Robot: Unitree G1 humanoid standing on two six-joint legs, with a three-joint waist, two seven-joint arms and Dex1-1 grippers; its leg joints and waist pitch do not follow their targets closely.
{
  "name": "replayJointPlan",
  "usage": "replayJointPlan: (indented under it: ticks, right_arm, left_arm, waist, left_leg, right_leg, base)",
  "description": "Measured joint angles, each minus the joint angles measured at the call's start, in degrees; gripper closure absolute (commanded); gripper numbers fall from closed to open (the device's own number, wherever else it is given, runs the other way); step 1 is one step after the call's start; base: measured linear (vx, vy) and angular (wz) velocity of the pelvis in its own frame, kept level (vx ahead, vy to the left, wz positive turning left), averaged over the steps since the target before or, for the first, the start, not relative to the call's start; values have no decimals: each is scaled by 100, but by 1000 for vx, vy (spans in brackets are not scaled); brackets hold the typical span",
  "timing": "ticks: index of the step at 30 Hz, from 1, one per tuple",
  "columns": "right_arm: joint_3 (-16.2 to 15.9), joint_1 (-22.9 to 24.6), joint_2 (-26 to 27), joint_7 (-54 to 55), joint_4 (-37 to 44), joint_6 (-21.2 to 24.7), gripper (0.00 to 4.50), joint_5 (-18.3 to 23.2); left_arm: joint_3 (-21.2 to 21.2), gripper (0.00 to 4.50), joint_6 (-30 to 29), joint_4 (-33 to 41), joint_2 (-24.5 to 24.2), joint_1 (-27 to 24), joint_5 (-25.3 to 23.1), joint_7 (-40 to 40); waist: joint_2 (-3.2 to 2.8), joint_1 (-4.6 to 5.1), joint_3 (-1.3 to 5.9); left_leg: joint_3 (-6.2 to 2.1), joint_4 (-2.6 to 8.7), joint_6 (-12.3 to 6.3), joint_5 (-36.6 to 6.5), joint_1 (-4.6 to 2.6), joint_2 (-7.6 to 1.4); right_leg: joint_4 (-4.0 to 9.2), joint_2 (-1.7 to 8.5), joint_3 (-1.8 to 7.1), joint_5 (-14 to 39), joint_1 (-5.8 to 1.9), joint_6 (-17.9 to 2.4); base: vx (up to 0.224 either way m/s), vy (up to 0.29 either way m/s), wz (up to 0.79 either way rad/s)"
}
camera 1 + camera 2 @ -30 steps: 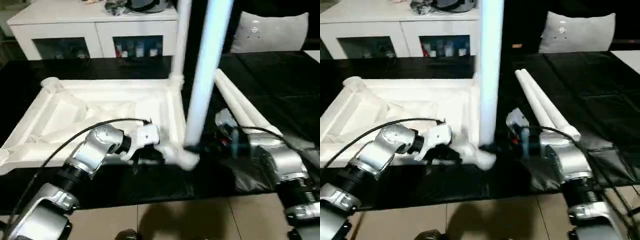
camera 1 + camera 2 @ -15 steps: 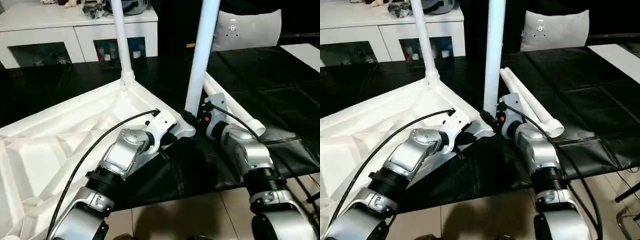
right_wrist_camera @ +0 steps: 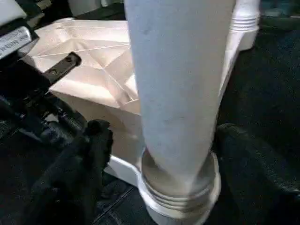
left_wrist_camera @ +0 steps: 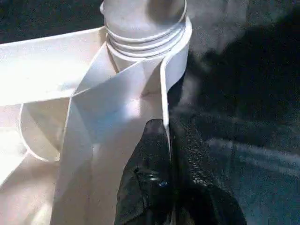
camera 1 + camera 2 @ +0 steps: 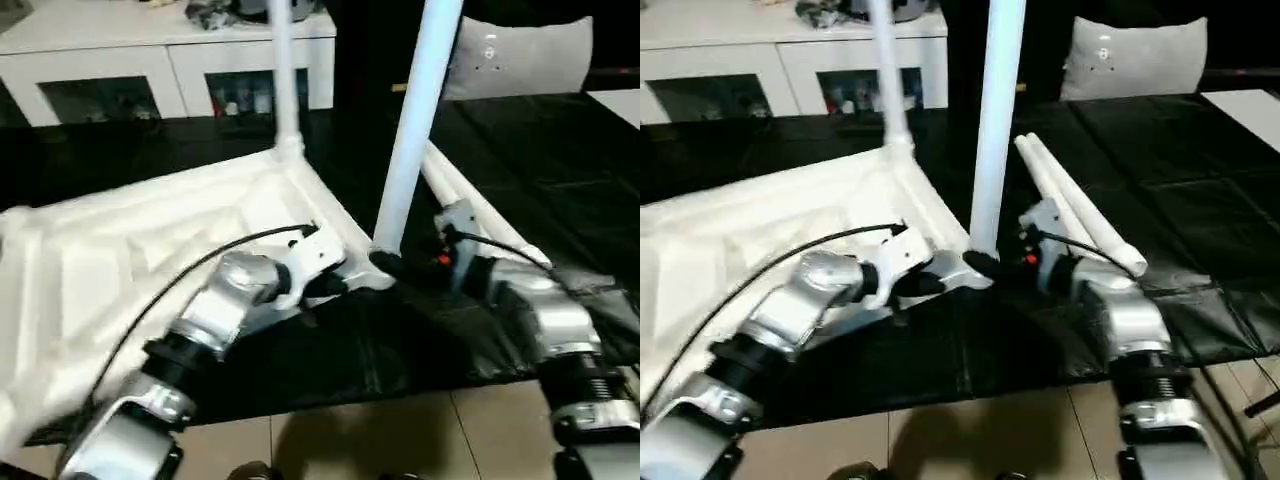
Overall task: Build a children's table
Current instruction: Rotate leg to tighten
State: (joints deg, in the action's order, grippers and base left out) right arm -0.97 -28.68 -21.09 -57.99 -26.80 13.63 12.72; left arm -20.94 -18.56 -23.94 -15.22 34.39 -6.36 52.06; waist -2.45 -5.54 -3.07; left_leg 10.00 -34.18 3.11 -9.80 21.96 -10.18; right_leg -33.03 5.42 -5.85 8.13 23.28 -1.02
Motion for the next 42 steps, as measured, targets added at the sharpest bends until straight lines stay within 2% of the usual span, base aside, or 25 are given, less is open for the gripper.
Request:
replayJointPlan:
  ticks: [4, 6, 11, 15, 20, 23, 27, 29, 32, 33, 36, 39, 42]
  right_arm:
    - [-273, 119, -675, -909, 214, -18, 47, 48]
    - [-342, 137, -849, -1243, 214, -48, 47, 41]
    - [-583, 133, -881, -1648, 209, -204, 47, -13]
    - [-669, 131, -900, -1718, 196, -298, 47, -76]
    - [-644, 243, -998, -1664, 374, -268, 47, -113]
    - [-615, 371, -1098, -1593, 478, -247, 47, -105]
    - [-558, 475, -1139, -1525, 583, -155, 47, -101]
    - [-536, 484, -1121, -1432, 639, -110, 47, -103]
    - [-517, 486, -842, -1009, 660, 72, 47, -119]
    - [-533, 487, -693, -814, 657, 123, 44, -146]
    - [-558, 483, -384, -237, 633, 138, 44, -239]
    - [-551, 483, -228, 76, 633, 139, 44, -256]
    - [-365, 484, 49, 588, 640, 124, 44, -268]
  left_arm:
    - [-186, 450, 616, -21, -475, -5, 102, 733]
    - [-214, 450, 846, -36, -708, -6, 140, 1130]
    - [-350, 450, 1178, -36, -900, 4, 178, 1758]
    - [-432, 450, 1279, -298, -826, 176, 162, 1727]
    - [-336, 450, 968, -1065, -317, 604, -55, 775]
    - [-137, 450, 535, -1354, -127, 774, -77, 274]
    - [144, 450, 113, -1793, 153, 1046, -28, -403]
    - [274, 450, 49, -2020, 315, 1168, 4, -697]
    - [509, 450, 233, -2430, 650, 1307, 62, -1200]
    - [571, 407, 358, -2530, 768, 1317, 130, -1318]
    - [734, 390, 452, -2578, 990, 1315, 333, -1385]
    - [793, 352, 675, -2479, 1049, 1315, 419, -1538]
    - [1117, 349, 996, -2439, 1063, 1317, 453, -1923]
  waist:
    - [0, -67, 0]
    - [0, -92, 0]
    - [-2, -153, 2]
    - [-3, -192, 3]
    - [-2, -238, 2]
    - [1, -148, 0]
    - [6, 41, -3]
    - [6, 66, -3]
    - [6, 41, -2]
    - [6, 12, -2]
    - [4, -91, -1]
    - [0, -167, 1]
    - [0, -206, 1]
  left_leg:
    - [0, 0, 0, -1, 0, -2]
    - [0, 0, 1, 0, -3, -4]
    - [1, -9, 0, 0, -5, -3]
    - [1, -15, 0, 0, -10, -2]
    - [2, -20, -2, 2, -23, 0]
    - [2, -29, -3, 2, -32, 0]
    - [3, -33, -4, 1, -28, 1]
    - [3, -31, -4, 1, -20, 0]
    - [-5, -27, -4, 0, 10, -3]
    - [-5, -25, -8, -1, 24, -4]
    - [-5, -23, -44, 9, 65, -6]
    - [-5, -28, -49, 8, 105, -6]
    - [-5, -35, -51, 7, 101, -6]
  right_leg:
    - [0, 0, 0, 1, 0, 1]
    - [-3, -2, -1, 1, 1, 2]
    - [-5, -1, 4, 1, -7, 2]
    - [-8, -1, 7, 1, -15, 1]
    - [-8, -1, 10, 1, -28, 2]
    - [-3, -1, 8, 2, -32, 3]
    - [4, -1, 7, 2, -25, 3]
    - [3, -1, 4, 2, -18, 4]
    - [0, -2, -9, 0, -2, 2]
    - [-1, -1, -12, 0, 9, 1]
    - [-4, -1, -13, -11, 45, -18]
    - [-8, 1, -14, -12, 83, -19]
    - [-8, 2, -13, -15, 78, -23]
  base:
    - [0, 0, 0]
    - [0, 0, 0]
    - [0, 0, 0]
    - [0, 0, 0]
    - [0, 0, 0]
    - [0, 0, 0]
    - [0, 0, 0]
    - [0, 0, 0]
    - [0, 0, 0]
    - [0, 0, 0]
    - [0, 0, 0]
    - [0, 0, 0]
    - [0, 0, 0]
